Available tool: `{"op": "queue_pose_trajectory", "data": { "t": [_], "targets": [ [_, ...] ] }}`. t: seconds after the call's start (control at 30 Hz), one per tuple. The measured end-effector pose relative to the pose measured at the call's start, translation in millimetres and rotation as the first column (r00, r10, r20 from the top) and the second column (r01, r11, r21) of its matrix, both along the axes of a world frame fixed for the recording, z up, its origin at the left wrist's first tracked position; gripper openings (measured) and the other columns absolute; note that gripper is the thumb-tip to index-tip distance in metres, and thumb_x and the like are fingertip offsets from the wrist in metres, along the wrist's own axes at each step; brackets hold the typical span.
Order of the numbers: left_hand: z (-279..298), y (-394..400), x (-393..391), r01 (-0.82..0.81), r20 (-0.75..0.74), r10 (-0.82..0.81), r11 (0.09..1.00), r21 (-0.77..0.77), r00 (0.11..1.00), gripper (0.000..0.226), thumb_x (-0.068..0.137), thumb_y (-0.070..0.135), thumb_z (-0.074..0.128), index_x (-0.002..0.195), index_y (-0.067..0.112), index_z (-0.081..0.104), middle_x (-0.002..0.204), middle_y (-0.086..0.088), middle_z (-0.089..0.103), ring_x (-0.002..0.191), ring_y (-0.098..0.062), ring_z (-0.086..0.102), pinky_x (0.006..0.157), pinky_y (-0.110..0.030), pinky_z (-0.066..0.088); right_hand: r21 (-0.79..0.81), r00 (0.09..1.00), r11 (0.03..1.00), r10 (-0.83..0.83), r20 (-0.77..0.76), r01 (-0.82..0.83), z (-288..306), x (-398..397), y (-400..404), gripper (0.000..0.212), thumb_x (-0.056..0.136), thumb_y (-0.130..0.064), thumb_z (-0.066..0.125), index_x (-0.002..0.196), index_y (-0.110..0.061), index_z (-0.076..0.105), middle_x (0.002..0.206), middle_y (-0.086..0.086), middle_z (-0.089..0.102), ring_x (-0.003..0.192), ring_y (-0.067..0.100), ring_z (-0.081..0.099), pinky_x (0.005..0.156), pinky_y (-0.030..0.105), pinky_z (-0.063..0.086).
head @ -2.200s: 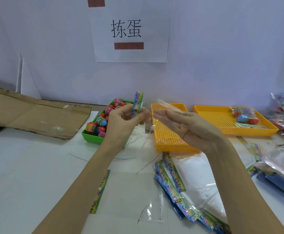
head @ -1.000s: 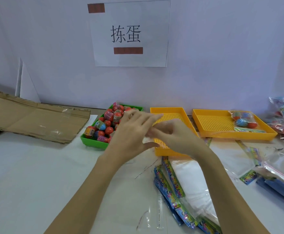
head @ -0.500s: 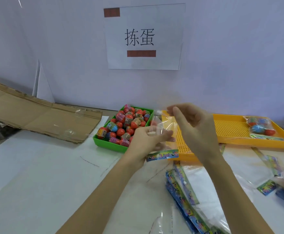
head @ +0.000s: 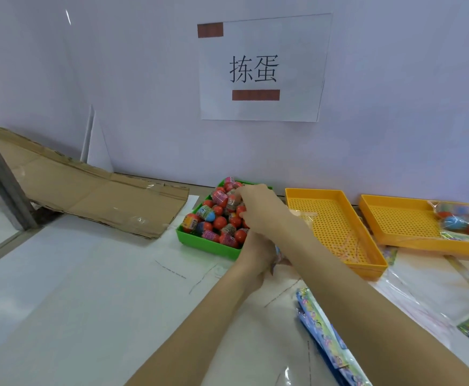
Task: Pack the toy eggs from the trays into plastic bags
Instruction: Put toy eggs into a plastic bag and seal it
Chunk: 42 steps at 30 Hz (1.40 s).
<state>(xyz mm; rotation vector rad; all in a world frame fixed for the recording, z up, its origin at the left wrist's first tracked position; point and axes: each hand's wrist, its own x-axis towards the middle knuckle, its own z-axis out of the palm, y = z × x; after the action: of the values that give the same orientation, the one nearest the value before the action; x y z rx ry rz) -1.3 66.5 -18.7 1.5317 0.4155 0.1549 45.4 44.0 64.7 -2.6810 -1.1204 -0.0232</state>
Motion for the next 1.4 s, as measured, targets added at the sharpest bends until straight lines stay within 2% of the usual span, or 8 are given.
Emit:
{"op": "queue_pose_trajectory", "data": {
  "t": [0.1, 0.2, 0.3, 0.43, 0.63, 0.77, 1.03, 1.4],
  "targets": [
    [-1, -1, 0, -0.005, 0.043, 0.009, 0.996, -0.092, 0.999, 0.031, 0.107, -0.003, 0.044, 0.133, 0.007, 0.058, 0.122, -0.027, 0.068, 0.110, -0.045, 0.067, 0.090, -0.059, 0.059, -0.037, 0.995, 0.999, -0.026, 0.099, 0.030, -7, 3, 3, 0.015, 0.100, -0.015, 0.066, 0.109, -0.008, 0.057, 0.118, 0.011, 0.064, 0.109, 0.028, 0.063, 0.081, 0.033, 0.047],
    [-1, -3, 0, -0.001, 0.079, 0.009, 0.994, -0.112, 0.997, 0.025, 0.104, -0.001, 0.044, 0.117, 0.008, 0.063, 0.101, -0.019, 0.066, 0.090, -0.035, 0.062, 0.075, -0.050, 0.052, 0.228, 0.997, 0.974, -0.015, 0.082, -0.004, -11, 7, -9, 0.024, 0.102, -0.029, 0.060, 0.113, -0.009, 0.065, 0.108, 0.006, 0.066, 0.101, 0.023, 0.061, 0.083, 0.031, 0.048],
    [3, -4, -4, 0.039, 0.087, -0.031, 0.995, -0.096, 0.996, 0.017, 0.090, -0.002, 0.057, 0.102, -0.008, 0.067, 0.085, -0.024, 0.063, 0.074, -0.032, 0.057, 0.071, -0.040, 0.047, 0.535, 0.994, 0.842, 0.010, 0.106, -0.066, -13, 5, -34, 0.025, 0.103, -0.029, 0.059, 0.116, -0.010, 0.069, 0.104, 0.003, 0.066, 0.092, 0.016, 0.059, 0.081, 0.025, 0.047],
    [8, -3, -4, 0.088, 0.145, -0.079, 0.994, -0.059, 0.986, 0.009, 0.092, 0.003, 0.074, 0.088, 0.010, 0.072, 0.071, -0.006, 0.076, 0.048, -0.013, 0.066, 0.047, -0.023, 0.053, 0.748, 0.982, 0.654, -0.039, 0.182, -0.112, -23, -1, -77, 0.020, 0.103, -0.025, 0.060, 0.117, -0.012, 0.067, 0.105, -0.001, 0.066, 0.089, 0.009, 0.061, 0.082, 0.010, 0.045],
    [13, 0, -4, 0.134, 0.260, -0.149, 0.988, 0.074, 0.954, 0.032, 0.088, 0.029, 0.084, 0.108, 0.008, 0.071, 0.093, -0.007, 0.081, 0.070, -0.023, 0.078, 0.064, -0.024, 0.060, 0.907, 0.991, 0.413, -0.125, -0.037, 0.086, -41, 4, -124, 0.025, 0.101, -0.030, 0.065, 0.121, -0.016, 0.066, 0.104, -0.007, 0.071, 0.095, 0.009, 0.069, 0.083, 0.030, 0.060],
    [17, 0, -5, 0.123, 0.288, -0.184, 0.968, 0.218, 0.940, 0.030, 0.083, 0.025, 0.089, 0.105, 0.014, 0.072, 0.087, -0.003, 0.081, 0.070, -0.023, 0.078, 0.064, -0.022, 0.059, 0.896, 0.998, 0.440, -0.057, -0.040, 0.061, -36, 12, -138, 0.029, 0.097, -0.023, 0.072, 0.125, -0.024, 0.069, 0.113, 0.003, 0.064, 0.095, 0.017, 0.070, 0.080, 0.041, 0.063],
    [17, 3, -6, 0.124, 0.337, -0.253, 0.924, 0.360, 0.907, 0.030, 0.080, 0.022, 0.091, 0.103, 0.017, 0.073, 0.082, -0.003, 0.079, 0.065, -0.022, 0.076, 0.063, -0.024, 0.059, 0.694, 0.989, 0.712, 0.006, 0.145, -0.106, -36, 11, -144, 0.043, 0.096, -0.010, 0.070, 0.132, -0.033, 0.068, 0.119, -0.002, 0.051, 0.097, 0.005, 0.064, 0.076, 0.012, 0.054],
    [17, 3, -5, 0.138, 0.326, -0.281, 0.907, 0.398, 0.903, 0.036, 0.082, 0.029, 0.089, 0.112, 0.024, 0.069, 0.089, 0.002, 0.080, 0.066, -0.022, 0.077, 0.064, -0.026, 0.061, 0.771, 1.000, 0.637, -0.018, 0.025, -0.008, -29, -1, -137, 0.027, 0.088, -0.026, 0.081, 0.108, -0.030, 0.063, 0.105, -0.015, 0.068, 0.071, 0.002, 0.070, 0.065, 0.016, 0.056]
  ]
}}
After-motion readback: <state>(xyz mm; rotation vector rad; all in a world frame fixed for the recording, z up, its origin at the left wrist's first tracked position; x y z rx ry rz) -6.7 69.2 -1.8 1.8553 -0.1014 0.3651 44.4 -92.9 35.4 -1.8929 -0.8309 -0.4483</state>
